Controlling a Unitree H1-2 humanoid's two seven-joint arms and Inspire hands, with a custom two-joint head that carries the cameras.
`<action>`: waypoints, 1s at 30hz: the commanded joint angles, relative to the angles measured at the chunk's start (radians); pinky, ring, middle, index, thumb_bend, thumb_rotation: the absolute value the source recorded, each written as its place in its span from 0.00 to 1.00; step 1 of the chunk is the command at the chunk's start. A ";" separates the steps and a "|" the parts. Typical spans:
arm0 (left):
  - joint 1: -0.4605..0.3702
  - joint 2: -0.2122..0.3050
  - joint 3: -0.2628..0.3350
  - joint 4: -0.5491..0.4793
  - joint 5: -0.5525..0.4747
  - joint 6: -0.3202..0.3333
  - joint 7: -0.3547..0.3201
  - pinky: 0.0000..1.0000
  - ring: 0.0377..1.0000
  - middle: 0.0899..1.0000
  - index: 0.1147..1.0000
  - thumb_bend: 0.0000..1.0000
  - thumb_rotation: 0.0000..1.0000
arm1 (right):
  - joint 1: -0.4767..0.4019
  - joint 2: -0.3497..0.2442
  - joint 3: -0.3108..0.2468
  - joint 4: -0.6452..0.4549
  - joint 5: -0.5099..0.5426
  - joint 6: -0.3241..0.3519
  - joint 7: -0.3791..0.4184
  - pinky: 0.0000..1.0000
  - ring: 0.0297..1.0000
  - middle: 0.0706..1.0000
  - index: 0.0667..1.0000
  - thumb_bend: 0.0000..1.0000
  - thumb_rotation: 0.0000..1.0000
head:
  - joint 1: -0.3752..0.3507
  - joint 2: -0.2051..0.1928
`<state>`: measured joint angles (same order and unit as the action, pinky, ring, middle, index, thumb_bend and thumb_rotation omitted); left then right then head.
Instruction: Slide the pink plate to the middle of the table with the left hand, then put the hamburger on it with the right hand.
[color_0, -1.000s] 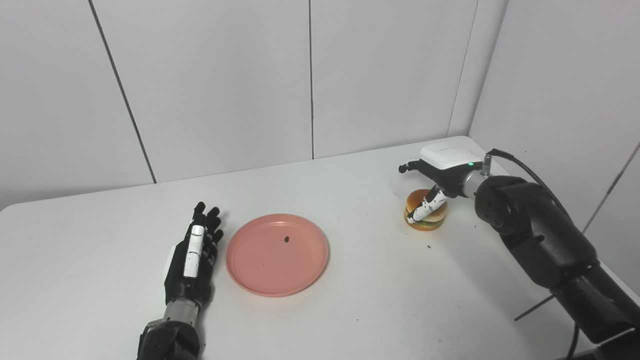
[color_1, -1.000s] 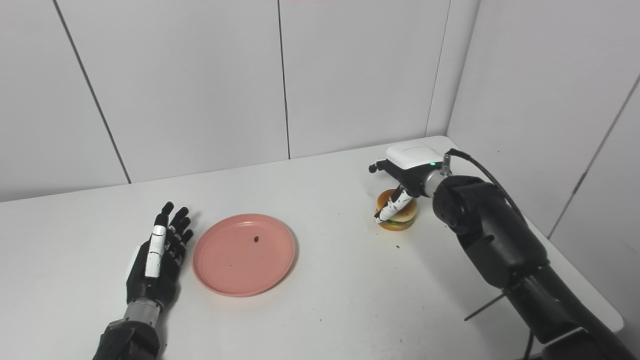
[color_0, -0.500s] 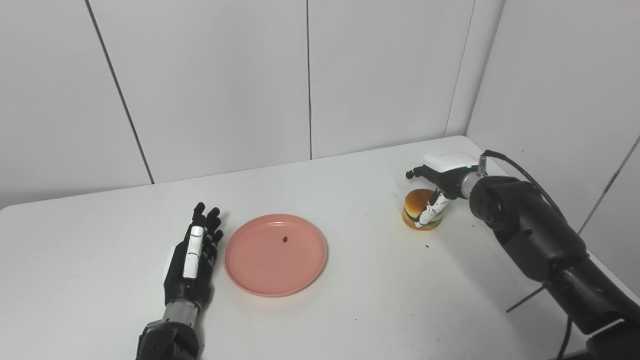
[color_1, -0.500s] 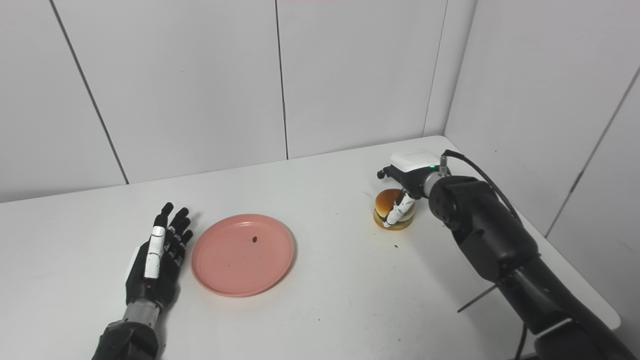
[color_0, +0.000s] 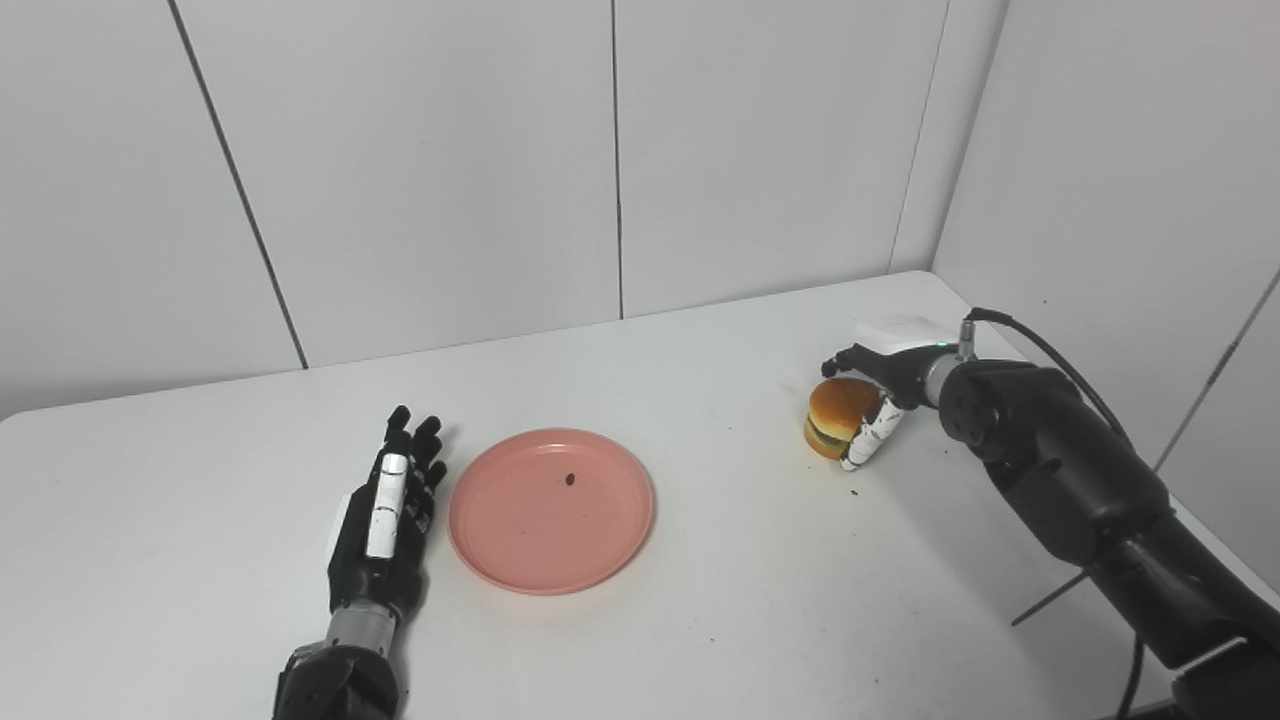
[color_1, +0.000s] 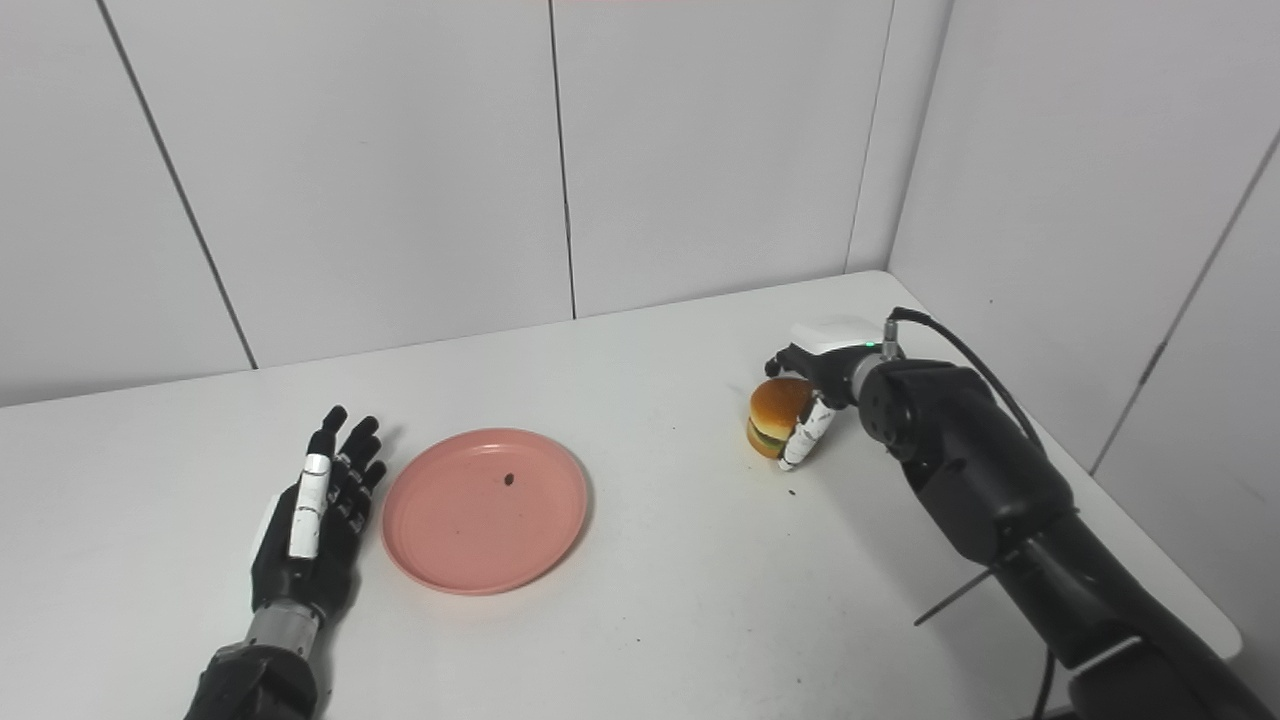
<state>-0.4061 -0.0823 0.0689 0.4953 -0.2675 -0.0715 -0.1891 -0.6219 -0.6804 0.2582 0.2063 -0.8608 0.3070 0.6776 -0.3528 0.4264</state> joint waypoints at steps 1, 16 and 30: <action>0.066 -0.003 -0.005 0.041 0.000 0.036 -0.004 1.00 0.99 0.95 1.00 0.76 0.78 | -0.057 -0.026 -0.012 -0.028 0.008 0.041 0.008 0.80 0.86 0.87 0.82 1.00 0.26 | 0.002 0.002; 0.068 -0.004 -0.004 0.037 0.001 0.043 0.000 1.00 0.98 0.93 0.98 0.76 0.76 | -0.027 -0.028 -0.016 -0.014 0.093 -0.095 -0.120 0.43 0.48 0.49 0.61 0.64 0.03 | 0.005 0.010; 0.064 -0.008 0.002 0.043 0.000 0.031 0.004 1.00 0.96 0.93 0.99 0.76 0.76 | -0.011 -0.034 -0.015 0.003 0.123 -0.169 -0.244 0.28 0.34 0.39 0.47 0.52 0.00 | 0.008 0.010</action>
<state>-0.4024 -0.0830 0.0715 0.4897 -0.2673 -0.0658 -0.1884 -0.5970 -0.6814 0.2580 0.2303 -0.7381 0.1701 0.4660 -0.3452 0.4357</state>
